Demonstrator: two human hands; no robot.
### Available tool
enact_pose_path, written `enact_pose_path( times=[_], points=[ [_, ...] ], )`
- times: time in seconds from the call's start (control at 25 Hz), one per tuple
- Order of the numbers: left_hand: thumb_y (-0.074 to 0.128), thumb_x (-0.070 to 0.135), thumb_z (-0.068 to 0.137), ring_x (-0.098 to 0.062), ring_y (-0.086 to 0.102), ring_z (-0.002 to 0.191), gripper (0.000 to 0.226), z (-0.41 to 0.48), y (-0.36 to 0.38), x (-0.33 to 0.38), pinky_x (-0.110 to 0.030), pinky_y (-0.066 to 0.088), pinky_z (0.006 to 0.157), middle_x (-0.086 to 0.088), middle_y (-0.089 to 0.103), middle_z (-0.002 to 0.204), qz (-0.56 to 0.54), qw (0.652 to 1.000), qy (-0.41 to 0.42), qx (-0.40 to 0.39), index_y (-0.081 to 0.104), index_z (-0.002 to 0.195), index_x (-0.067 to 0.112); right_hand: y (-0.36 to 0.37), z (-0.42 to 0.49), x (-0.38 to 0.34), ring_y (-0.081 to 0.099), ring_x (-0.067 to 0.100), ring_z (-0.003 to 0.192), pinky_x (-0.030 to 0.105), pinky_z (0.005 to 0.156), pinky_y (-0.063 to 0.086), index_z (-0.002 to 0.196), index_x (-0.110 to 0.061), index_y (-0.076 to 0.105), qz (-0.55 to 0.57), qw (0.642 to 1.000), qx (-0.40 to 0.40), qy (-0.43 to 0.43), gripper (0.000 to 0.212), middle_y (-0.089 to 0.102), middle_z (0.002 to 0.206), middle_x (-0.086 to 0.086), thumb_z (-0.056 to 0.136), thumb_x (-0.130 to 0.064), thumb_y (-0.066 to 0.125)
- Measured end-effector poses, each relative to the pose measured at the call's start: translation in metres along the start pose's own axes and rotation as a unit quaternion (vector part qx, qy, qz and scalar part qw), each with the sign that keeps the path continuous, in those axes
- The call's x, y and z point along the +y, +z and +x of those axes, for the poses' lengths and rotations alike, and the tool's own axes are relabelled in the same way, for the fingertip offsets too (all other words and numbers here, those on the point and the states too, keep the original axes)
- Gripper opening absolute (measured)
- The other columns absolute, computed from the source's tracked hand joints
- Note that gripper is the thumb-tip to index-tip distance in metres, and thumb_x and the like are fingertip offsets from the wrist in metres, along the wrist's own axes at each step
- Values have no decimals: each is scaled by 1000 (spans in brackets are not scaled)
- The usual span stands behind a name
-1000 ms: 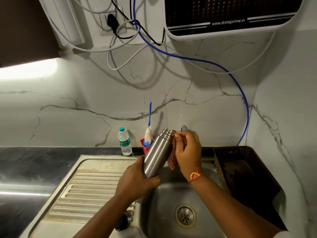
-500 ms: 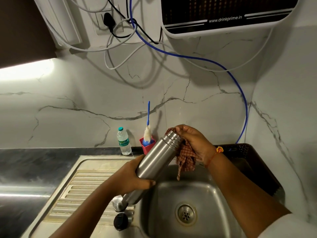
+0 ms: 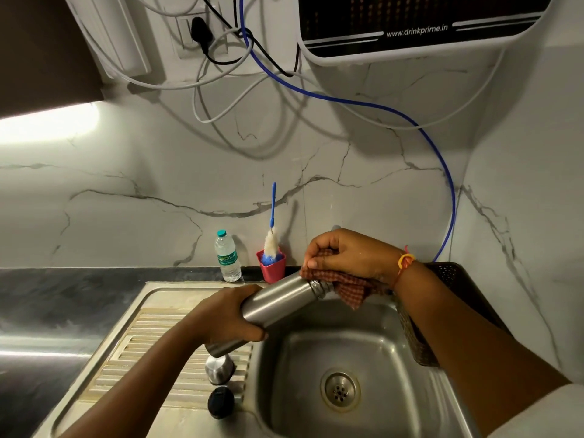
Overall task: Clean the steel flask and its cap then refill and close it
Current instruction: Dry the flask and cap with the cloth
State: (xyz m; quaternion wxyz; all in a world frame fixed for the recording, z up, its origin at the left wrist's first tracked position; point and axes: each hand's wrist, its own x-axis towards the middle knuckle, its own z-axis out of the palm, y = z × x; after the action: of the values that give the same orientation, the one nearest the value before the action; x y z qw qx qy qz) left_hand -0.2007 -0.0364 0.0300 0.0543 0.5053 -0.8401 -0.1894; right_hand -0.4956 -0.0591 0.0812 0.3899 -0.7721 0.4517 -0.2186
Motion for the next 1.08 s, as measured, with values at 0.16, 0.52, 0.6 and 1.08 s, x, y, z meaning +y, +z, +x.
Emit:
enact_pose_path(
  times=[0.16,0.52,0.6,1.08],
  points=[
    [85,49,70,-2,63,96,70,-3,6,-11,-16,54,79,18,64,112,-33,999,-22,25,49,130,41,13,5,24,63,10,94,28,87,55,95,-29,71,-46,983,174,47,14,65,102,-4,91,-41,64],
    [78,60,70,-5,58,89,78,-8,6,-4,-14,41,66,18,62,111,42,990,-90,97,43,137,43,34,-5,20,69,29,86,47,93,55,102,1,69,437,861,158,208,28,72,96,18,88,-24,72],
    [74,62,73,-4,53,87,76,-9,5,1,-15,37,64,17,63,116,100,986,-81,104,40,137,42,35,-4,15,68,28,85,49,98,52,102,3,69,437,864,137,211,22,70,98,20,87,-13,71],
    [89,41,67,12,60,99,73,-15,8,-21,-12,53,77,23,65,109,-83,996,-17,9,48,126,49,21,-21,5,54,12,103,34,103,44,104,-17,72,-259,948,70,-170,15,53,111,-4,89,-13,69]
  ],
)
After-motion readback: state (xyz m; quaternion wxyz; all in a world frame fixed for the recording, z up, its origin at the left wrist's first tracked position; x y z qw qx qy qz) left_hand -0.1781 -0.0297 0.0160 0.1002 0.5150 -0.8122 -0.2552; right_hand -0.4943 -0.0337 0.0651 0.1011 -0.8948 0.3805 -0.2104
